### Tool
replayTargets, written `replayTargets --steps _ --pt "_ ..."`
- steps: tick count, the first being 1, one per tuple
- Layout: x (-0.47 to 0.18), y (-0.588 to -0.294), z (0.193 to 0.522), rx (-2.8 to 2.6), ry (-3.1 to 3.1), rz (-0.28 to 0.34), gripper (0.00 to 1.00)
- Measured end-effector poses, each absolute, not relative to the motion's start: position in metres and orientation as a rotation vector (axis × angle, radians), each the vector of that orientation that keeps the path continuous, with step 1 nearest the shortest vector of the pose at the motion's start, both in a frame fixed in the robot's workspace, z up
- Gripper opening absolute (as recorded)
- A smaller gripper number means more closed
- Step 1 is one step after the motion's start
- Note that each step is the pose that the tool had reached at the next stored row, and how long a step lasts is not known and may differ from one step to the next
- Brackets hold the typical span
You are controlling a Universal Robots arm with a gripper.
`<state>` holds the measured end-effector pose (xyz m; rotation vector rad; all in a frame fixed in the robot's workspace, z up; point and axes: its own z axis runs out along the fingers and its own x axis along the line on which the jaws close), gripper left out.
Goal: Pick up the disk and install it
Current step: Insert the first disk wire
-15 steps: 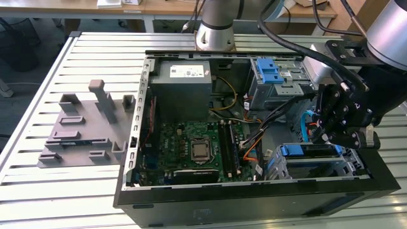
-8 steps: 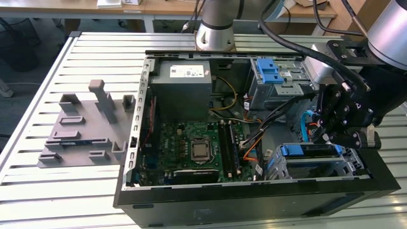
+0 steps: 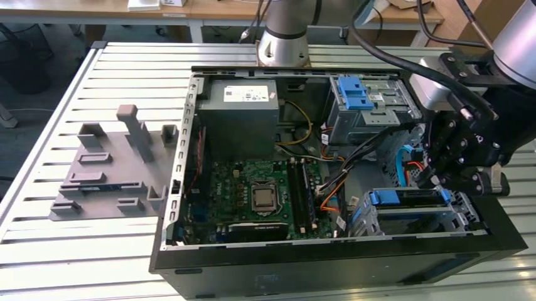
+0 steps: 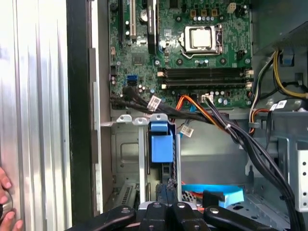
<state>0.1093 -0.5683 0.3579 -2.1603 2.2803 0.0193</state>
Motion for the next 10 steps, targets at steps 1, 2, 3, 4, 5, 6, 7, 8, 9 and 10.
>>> replayTargets --steps 1,2,3,4,5,6,7,8,9,10 --pt "0.1113 -0.5683 0.3579 -2.16 2.28 0.019 0.11" --pt "0.1124 -0.5682 0.3579 -2.16 2.28 0.02 0.11" --pt "0.1126 -0.5682 0.3579 -2.16 2.28 0.019 0.11" --pt "0.1127 -0.5682 0.3579 -2.16 2.28 0.019 0.11" --pt "0.1126 -0.5682 0.3579 -2.16 2.28 0.019 0.11" --pt "0.1128 -0.5683 0.3579 -2.16 2.28 0.019 0.11" --pt "0.113 -0.5683 0.3579 -2.16 2.28 0.019 0.11" --pt "0.1129 -0.5683 0.3579 -2.16 2.28 0.019 0.11" --pt "0.1129 -0.5683 0.3579 -2.16 2.28 0.02 0.11" --pt "0.1129 -0.5683 0.3579 -2.16 2.28 0.021 0.11"
